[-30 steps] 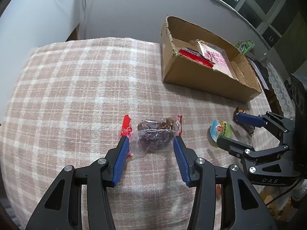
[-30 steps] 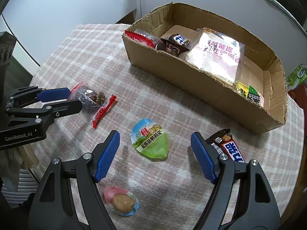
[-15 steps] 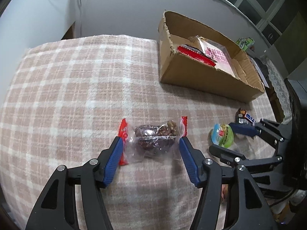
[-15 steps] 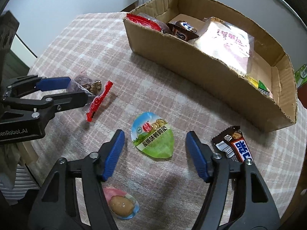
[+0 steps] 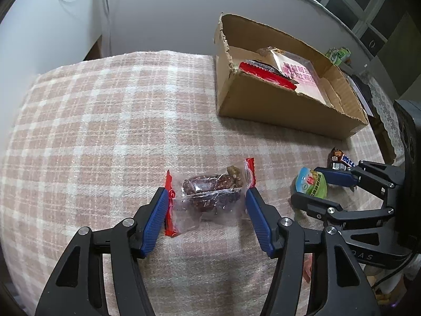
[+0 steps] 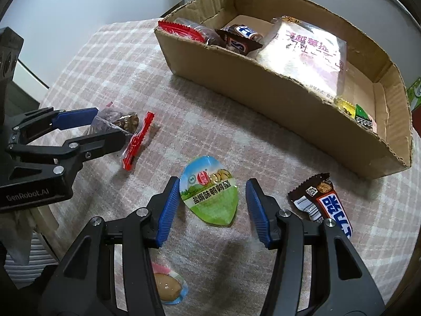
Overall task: Organize snacks
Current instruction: 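Close the left gripper on the clear bag of dried pieces while the right grasps the green egg pack, then carry the clear bag and green egg pack into the box and open both grippers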
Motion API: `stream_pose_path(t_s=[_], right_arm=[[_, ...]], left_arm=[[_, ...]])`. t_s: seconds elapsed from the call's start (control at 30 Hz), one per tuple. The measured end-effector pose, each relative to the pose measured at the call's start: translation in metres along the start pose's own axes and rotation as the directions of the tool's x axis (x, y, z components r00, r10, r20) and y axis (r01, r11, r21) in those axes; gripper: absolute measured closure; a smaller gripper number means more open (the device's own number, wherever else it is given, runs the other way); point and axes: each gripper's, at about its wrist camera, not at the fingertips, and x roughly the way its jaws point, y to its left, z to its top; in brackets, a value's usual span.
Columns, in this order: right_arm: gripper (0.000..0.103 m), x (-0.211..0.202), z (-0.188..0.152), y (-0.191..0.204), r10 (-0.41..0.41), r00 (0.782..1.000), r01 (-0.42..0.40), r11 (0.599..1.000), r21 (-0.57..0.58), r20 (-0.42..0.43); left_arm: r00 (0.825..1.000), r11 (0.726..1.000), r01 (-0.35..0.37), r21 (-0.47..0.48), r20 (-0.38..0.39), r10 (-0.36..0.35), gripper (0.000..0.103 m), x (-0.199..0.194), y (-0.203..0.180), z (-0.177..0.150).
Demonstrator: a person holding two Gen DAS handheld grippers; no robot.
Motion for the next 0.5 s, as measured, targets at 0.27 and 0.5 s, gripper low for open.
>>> stream_pose_path(t_s=[0.27,0.5], right_arm=[[0.062,-0.0017,-0.0034,0.0043,-0.011,1.0,0.01,1.0,-0.021,-0.002],[0.066,-0.0091,-0.0081,-0.0024,0.006,1.0,-0.007,1.0,0.009,0.011]], left_arm=[[1.0,1.0,0.006,-0.011,0.01,-0.006,0.051,-0.0026,0.0003,-0.003],[1.0,1.0,0.013,-0.023,0.007,-0.013,0.052,-0.0089,0.0014,-0.0081]])
